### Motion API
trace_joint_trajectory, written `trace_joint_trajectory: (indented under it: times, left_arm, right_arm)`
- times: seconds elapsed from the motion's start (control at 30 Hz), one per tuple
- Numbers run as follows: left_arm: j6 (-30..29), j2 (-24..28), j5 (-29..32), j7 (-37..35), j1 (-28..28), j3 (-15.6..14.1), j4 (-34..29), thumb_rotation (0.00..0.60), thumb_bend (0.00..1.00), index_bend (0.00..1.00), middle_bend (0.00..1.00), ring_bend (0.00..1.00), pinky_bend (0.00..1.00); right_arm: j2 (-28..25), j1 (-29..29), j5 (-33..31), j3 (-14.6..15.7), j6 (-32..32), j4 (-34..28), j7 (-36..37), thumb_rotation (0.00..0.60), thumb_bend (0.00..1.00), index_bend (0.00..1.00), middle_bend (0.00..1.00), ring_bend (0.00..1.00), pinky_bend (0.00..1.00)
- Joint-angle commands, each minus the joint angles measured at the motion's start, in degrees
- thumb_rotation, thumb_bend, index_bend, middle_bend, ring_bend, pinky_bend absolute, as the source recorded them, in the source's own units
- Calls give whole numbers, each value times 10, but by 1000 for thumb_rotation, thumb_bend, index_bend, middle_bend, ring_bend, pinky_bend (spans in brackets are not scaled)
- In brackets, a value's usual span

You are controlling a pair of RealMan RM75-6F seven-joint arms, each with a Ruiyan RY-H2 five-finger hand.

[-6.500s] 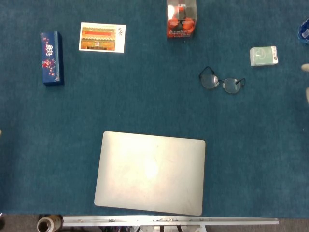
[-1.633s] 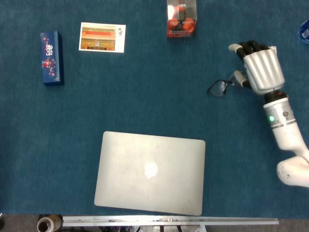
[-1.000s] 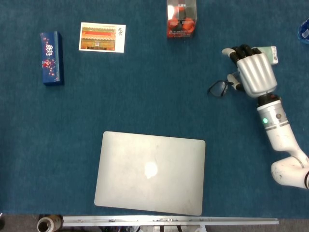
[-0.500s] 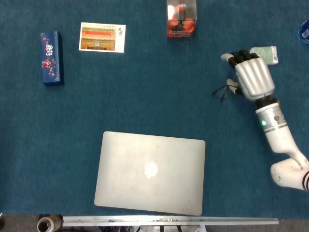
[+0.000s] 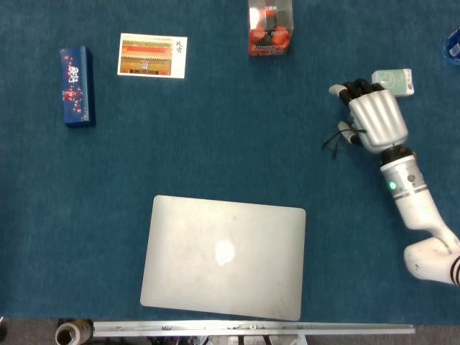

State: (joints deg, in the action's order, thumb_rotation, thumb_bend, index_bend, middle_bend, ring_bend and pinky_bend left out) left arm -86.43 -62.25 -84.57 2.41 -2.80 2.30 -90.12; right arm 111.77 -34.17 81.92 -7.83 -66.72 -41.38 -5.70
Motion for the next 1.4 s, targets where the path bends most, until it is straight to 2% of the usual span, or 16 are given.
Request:
trace_joint_trajectory:
  times: [0.03, 0.3, 0.47, 0.93, 1.4]
  left_arm:
    - [0, 0, 0, 1, 0, 0, -1, 600, 93, 543, 482, 401, 478]
    - [1, 1, 0, 2, 0, 0, -3, 600, 93, 544, 482, 401, 478]
    - [1, 2, 1, 3, -1, 1, -5, 600, 93, 543, 482, 401, 478]
    - [-1, 2, -9, 22, -4, 0, -20, 600, 93, 544, 482, 401, 479]
    - [-1, 6, -9, 42, -6, 0, -37, 600, 93, 544, 482, 401, 480]
  right_arm:
    - [0, 0, 0, 1, 1, 1, -1, 600, 226, 307, 377, 293, 469]
    - [1, 2, 1, 3, 6, 5, -2, 600, 226, 308, 377, 293, 469]
    - [-9, 1, 10, 0, -15, -20, 1, 600, 226, 308, 377, 293, 469]
    - [-121, 14, 38, -20, -99, -218, -69, 600, 225, 308, 377, 293, 469]
    - [-188, 30, 63, -19, -132, -333, -95, 600, 225, 308, 377, 293, 469]
